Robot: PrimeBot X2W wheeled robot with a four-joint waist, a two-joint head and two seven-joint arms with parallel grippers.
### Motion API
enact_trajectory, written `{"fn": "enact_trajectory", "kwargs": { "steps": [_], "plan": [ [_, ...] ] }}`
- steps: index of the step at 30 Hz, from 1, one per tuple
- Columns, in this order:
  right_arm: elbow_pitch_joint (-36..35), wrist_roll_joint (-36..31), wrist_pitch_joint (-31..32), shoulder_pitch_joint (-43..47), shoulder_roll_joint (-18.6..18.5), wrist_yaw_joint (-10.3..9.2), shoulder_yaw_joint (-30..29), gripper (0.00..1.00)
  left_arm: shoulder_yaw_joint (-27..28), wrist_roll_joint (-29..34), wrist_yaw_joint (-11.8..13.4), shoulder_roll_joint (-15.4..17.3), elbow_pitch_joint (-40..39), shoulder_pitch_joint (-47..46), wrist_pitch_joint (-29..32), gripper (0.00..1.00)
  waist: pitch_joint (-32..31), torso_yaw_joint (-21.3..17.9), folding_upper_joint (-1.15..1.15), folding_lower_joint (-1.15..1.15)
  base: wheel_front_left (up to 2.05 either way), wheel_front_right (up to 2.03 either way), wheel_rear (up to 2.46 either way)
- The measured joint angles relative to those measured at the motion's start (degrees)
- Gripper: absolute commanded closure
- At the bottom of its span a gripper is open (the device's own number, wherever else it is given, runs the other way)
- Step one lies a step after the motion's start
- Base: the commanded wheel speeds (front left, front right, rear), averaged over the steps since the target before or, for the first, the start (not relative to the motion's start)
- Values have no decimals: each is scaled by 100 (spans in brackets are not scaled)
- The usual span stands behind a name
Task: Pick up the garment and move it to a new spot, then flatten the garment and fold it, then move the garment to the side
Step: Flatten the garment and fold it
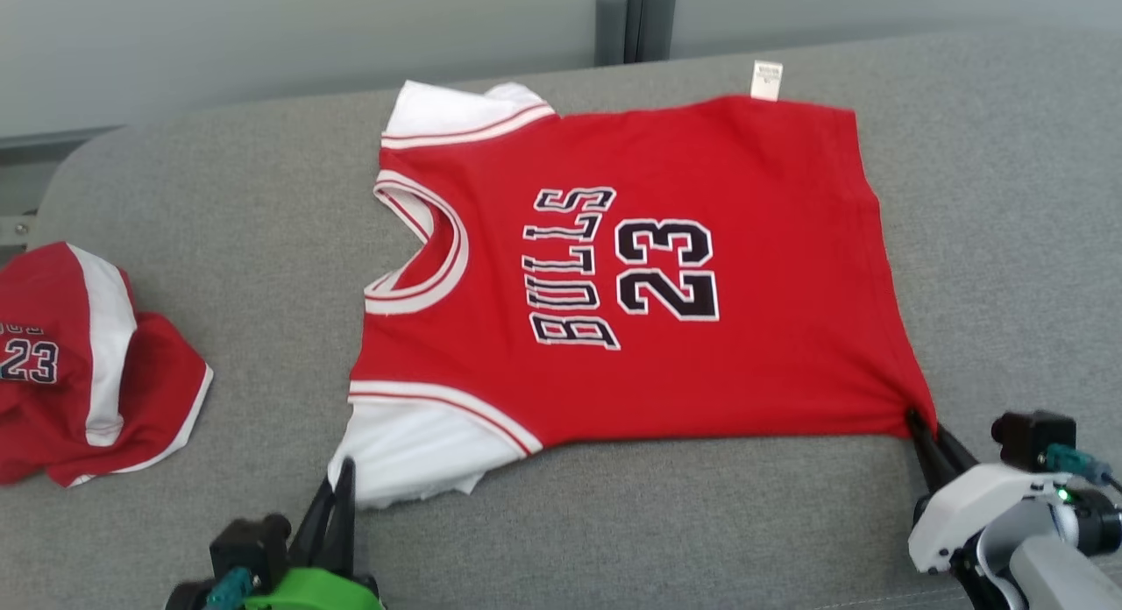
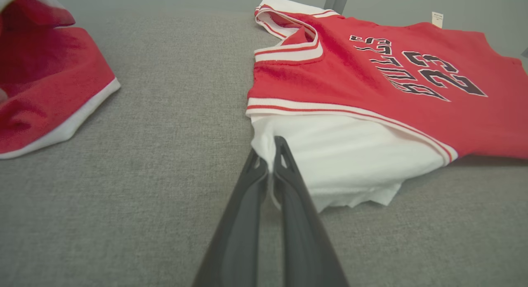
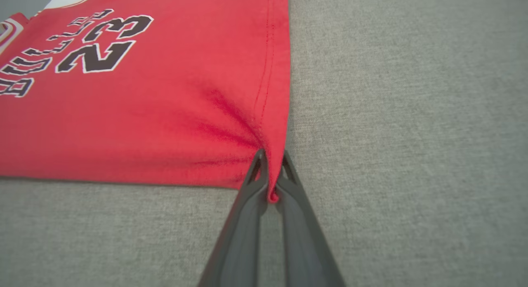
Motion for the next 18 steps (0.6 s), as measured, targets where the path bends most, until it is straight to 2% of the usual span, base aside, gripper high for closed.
{"fn": "enact_trajectory", "kwargs": {
  "steps": [9,18],
  "plan": [
    [100,202,0,754,29,1,30,100,111,-101,-1,-78,-49,977,0,100,-877,-16,0,0,0,0,0],
    [48,210,0,1259,53,1,-34,100,98,-119,-1,-92,42,1508,0,100,-1370,24,0,0,0,0,0]
  ]
}}
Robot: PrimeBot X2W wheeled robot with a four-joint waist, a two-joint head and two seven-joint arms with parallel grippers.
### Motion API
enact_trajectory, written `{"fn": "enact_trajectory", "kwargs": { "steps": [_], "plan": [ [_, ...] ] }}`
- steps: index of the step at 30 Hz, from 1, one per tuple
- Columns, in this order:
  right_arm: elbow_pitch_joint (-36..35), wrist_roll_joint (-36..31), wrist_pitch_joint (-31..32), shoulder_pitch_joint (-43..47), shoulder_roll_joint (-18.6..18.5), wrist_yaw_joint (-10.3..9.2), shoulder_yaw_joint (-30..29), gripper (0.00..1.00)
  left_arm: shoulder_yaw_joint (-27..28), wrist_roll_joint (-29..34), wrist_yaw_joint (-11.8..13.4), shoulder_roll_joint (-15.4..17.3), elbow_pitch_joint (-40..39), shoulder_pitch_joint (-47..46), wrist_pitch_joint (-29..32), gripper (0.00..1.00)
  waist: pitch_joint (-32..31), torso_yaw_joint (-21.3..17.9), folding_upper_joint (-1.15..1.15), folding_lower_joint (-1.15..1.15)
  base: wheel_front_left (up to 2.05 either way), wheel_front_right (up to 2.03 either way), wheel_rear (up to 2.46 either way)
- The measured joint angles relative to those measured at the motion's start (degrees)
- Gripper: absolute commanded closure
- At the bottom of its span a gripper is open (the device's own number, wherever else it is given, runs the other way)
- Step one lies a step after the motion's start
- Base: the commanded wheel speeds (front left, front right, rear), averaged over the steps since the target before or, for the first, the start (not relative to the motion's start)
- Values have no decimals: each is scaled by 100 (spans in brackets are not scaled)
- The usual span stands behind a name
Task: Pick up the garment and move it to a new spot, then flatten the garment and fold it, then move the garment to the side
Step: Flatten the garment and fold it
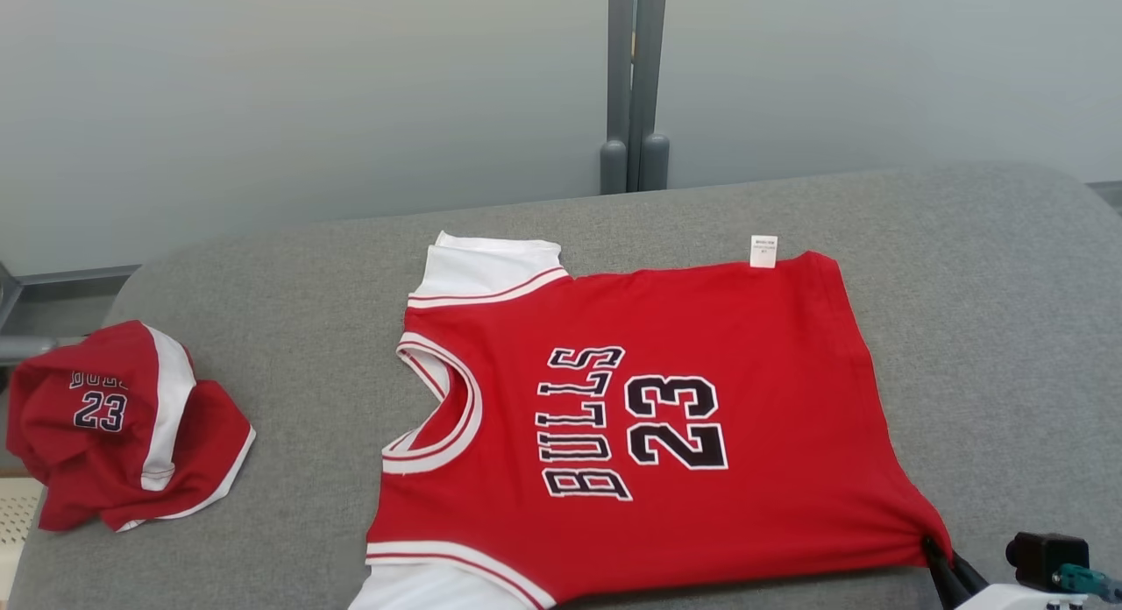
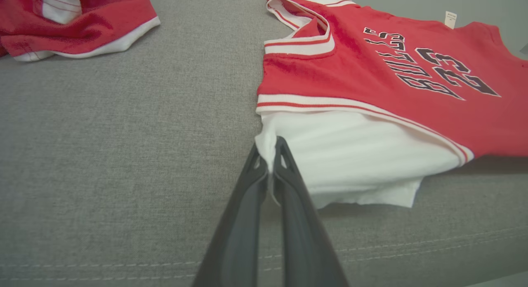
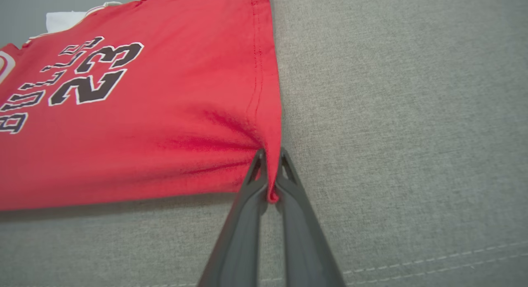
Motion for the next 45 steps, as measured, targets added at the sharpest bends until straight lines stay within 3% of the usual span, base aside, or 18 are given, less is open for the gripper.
{"fn": "enact_trajectory", "kwargs": {
  "steps": [13,22,32,45],
  "plan": [
    [-296,1,1,281,54,0,-170,100,-54,-110,0,3,-349,329,0,100,-99,151,0,0,0,0,0],
    [-431,-293,0,-83,240,-2,-615,100,-631,-265,1,47,-794,-582,0,100,139,171,0,0,0,0,0],
    [-60,-727,0,-806,615,-2,-648,100,-498,-114,1,97,34,-1539,0,100,468,11,0,0,0,0,0],
    [435,-1098,0,-1599,748,-2,-794,100,-293,116,1,36,489,-2383,0,100,951,-109,0,1,0,0,0]
  ]
}}
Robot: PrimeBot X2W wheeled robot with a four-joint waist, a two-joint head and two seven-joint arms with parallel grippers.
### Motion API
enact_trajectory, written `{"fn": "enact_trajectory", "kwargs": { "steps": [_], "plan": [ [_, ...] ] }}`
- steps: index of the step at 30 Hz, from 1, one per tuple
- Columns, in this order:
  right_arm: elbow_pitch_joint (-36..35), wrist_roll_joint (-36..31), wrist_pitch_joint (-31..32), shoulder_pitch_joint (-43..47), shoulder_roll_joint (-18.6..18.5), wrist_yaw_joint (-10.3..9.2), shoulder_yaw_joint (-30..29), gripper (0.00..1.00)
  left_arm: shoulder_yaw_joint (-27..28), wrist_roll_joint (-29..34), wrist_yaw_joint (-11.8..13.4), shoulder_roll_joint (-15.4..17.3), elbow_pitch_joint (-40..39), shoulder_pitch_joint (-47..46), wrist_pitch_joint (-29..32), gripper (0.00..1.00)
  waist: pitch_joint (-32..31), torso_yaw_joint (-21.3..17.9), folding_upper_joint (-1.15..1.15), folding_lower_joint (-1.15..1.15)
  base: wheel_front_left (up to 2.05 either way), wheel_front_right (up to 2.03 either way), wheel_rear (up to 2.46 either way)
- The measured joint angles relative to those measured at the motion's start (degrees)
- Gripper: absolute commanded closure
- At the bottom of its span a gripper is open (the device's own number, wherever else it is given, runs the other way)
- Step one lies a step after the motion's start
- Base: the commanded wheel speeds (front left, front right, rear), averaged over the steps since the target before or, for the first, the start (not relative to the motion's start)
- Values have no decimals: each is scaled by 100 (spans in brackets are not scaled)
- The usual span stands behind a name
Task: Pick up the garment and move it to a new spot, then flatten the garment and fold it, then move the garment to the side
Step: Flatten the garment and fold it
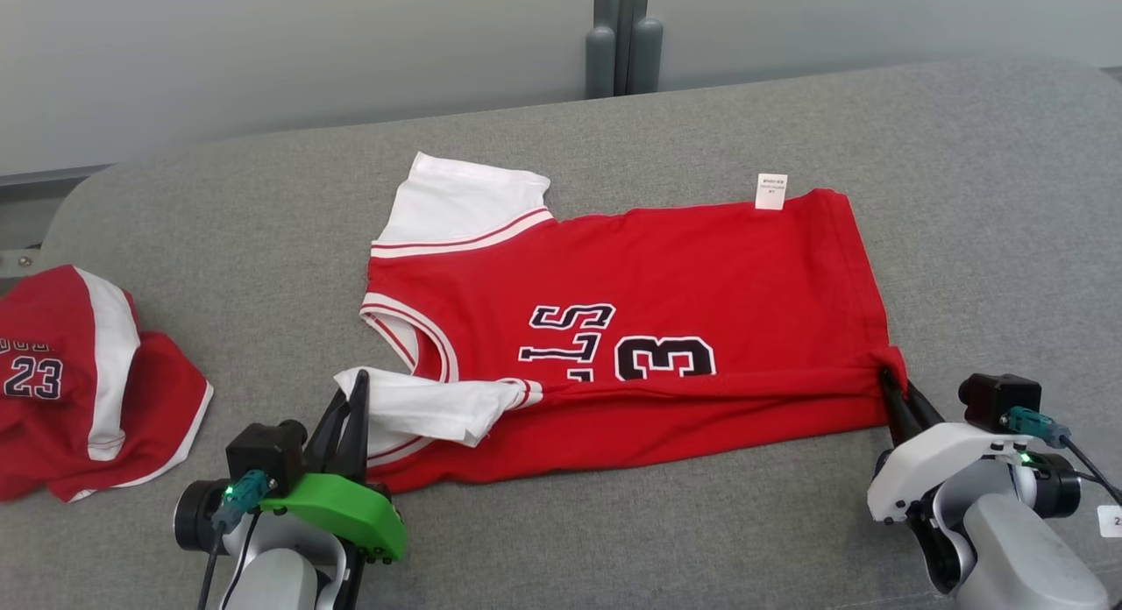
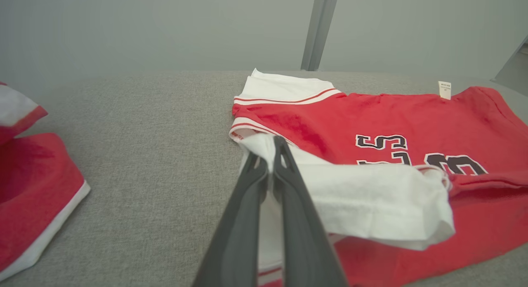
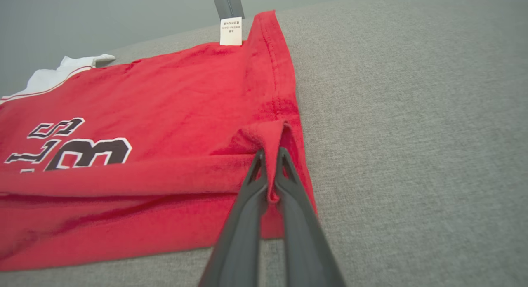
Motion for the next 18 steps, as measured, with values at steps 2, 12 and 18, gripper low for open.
{"fn": "enact_trajectory", "kwargs": {
  "steps": [2,12,18],
  "plan": [
    [38,-35,0,-75,30,0,-10,100,19,26,0,-3,37,-59,0,100,67,-5,0,0,0,0,0],
    [202,-298,0,-391,131,0,-209,100,12,33,0,-15,151,-300,0,100,346,-8,0,0,0,0,0],
    [202,-416,0,-541,170,0,-275,89,22,32,0,-16,129,-337,0,100,461,28,0,0,0,0,0]
  ]
}}
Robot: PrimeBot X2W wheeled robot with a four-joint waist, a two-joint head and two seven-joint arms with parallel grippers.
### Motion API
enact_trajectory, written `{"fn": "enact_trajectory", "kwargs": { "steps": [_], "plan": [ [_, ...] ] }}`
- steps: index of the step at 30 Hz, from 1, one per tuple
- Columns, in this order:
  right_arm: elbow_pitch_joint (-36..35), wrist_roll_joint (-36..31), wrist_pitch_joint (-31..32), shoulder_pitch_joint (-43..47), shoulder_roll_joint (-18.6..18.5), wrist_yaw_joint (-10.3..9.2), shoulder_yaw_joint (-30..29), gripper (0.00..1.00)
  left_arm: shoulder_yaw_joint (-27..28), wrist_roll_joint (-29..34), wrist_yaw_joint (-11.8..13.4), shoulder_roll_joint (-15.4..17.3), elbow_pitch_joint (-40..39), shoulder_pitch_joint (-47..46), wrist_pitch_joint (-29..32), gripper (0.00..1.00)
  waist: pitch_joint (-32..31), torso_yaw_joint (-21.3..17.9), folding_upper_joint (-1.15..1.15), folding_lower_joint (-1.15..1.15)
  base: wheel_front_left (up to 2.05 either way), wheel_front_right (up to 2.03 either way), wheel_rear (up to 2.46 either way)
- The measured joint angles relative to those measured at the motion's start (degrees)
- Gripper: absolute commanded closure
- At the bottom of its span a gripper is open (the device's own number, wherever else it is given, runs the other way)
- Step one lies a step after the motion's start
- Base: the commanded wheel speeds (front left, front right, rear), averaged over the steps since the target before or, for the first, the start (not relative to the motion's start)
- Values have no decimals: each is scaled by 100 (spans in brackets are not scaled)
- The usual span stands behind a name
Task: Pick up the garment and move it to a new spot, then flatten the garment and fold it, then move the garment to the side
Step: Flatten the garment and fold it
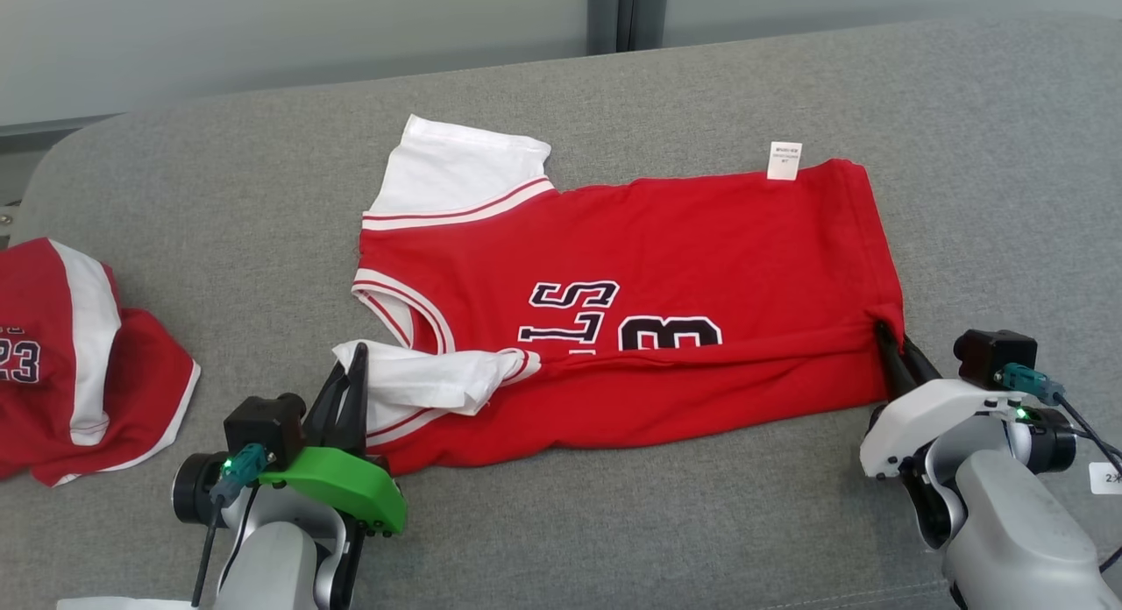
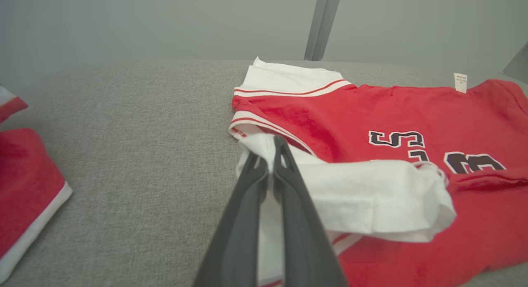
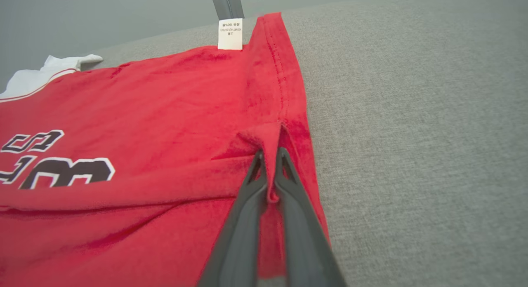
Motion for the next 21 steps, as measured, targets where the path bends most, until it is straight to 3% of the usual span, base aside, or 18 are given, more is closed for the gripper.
{"fn": "enact_trajectory", "kwargs": {
  "steps": [1,2,3,4,5,6,21],
  "plan": [
    [-20,-9,0,-27,2,0,-20,78,-4,0,0,-1,-3,-13,0,100,12,9,0,0,0,0,0],
    [-59,-20,0,-60,9,0,-66,53,-11,-1,0,-1,-5,-26,0,100,22,17,0,0,0,0,0],
    [-105,-49,0,-88,13,0,-119,0,-34,-47,0,0,20,-40,0,100,31,24,0,0,0,0,0],
    [-105,-49,0,-88,13,0,-119,0,-34,-47,0,0,20,-40,0,71,31,24,0,0,0,0,0],
    [-151,-69,0,-99,22,0,-168,0,-76,-135,0,0,32,-42,0,29,37,30,0,0,0,0,0],
    [-181,-87,0,-99,35,-1,-201,0,-97,-130,0,-2,32,-43,0,0,43,36,0,0,0,0,0],
    [-689,-326,0,691,76,-1,-616,0,171,-68,103,-1,-505,514,0,0,-109,67,0,0,0,0,0]
  ]
}}
